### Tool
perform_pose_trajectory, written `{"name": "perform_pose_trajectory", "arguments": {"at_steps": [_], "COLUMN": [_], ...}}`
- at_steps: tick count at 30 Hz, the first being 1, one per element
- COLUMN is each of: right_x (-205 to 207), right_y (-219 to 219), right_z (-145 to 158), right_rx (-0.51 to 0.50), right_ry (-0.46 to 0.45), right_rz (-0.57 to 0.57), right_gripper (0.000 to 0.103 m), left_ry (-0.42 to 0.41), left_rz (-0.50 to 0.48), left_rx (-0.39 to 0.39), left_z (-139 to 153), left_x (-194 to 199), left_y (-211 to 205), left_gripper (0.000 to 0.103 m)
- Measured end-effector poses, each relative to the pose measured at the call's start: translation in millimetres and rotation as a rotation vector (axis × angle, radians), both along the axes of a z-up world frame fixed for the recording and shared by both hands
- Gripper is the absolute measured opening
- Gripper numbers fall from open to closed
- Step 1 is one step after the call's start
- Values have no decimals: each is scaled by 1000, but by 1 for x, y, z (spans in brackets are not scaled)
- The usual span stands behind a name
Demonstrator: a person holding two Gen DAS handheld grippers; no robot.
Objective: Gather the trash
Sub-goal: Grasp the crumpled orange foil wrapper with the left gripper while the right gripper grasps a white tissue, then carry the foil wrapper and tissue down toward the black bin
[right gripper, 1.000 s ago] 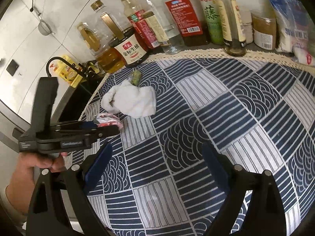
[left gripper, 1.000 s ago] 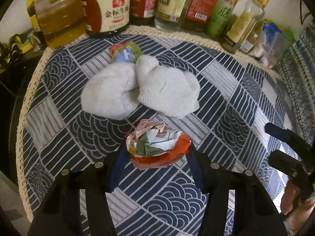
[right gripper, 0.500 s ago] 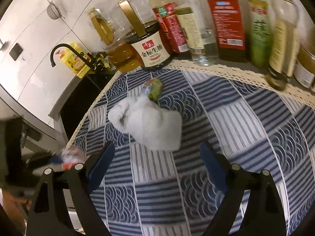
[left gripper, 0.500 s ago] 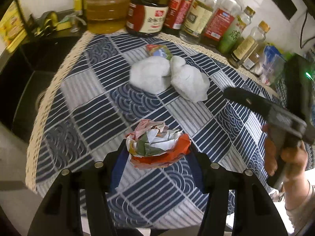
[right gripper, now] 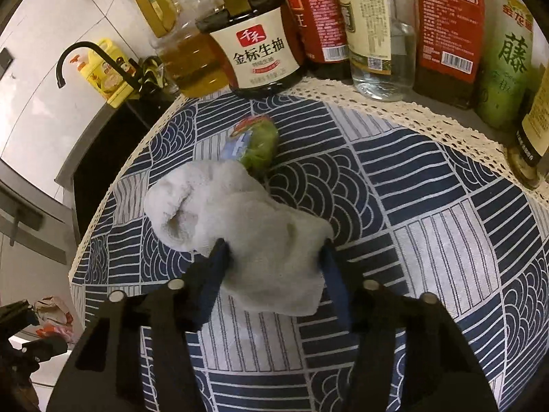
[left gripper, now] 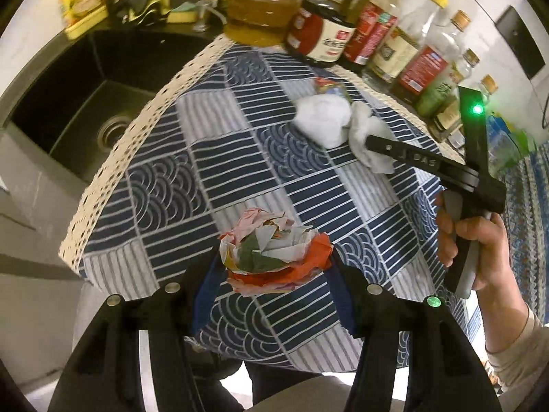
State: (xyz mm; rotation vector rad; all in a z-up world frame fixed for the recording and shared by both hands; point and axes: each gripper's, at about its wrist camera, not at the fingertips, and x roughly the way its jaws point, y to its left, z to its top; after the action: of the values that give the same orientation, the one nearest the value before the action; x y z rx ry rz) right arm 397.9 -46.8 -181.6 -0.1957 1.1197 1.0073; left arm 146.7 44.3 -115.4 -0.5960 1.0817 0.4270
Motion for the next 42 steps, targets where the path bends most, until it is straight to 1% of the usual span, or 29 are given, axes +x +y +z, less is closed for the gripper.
{"name": "perform_pose_trajectory", "arguments": {"at_steps": [2,6,9,12,17,23,29,35,42], "right_x": [0,-1,-2,-1,-4,-16,-37,-74,-134], "right_y": [-2,-7,-4,-8,-19,-38,-62,-89,-107], "right_z": [-1,2,5,7,12,27,39,45,53], "right_rx": [1,11,12,22,41,49,48,28,7], "right_ry": [-8,-12,-21,-5,12,-4,-24,-30,-44], "right_rz": [1,4,11,-1,-25,-60,-109,-212,-328], "right_gripper": [43,33,29,27,26,26,26,26,26], "left_ry": [-1,0,2,2,4,-15,-44,-77,-114], "left_rz": [14,12,-5,-28,-60,-100,-186,-293,-409], "left_rx": [-7,-12,-19,-17,-8,-6,-11,-26,-36], "left_z": [-3,-6,-9,-9,-7,-3,-2,-1,2], "left_x": [-4,-3,2,6,11,13,16,8,-18], "left_y": [2,0,-5,-9,-11,-12,-17,-19,-17], "left_gripper": [56,56,56,56,56,56,56,56,56]}}
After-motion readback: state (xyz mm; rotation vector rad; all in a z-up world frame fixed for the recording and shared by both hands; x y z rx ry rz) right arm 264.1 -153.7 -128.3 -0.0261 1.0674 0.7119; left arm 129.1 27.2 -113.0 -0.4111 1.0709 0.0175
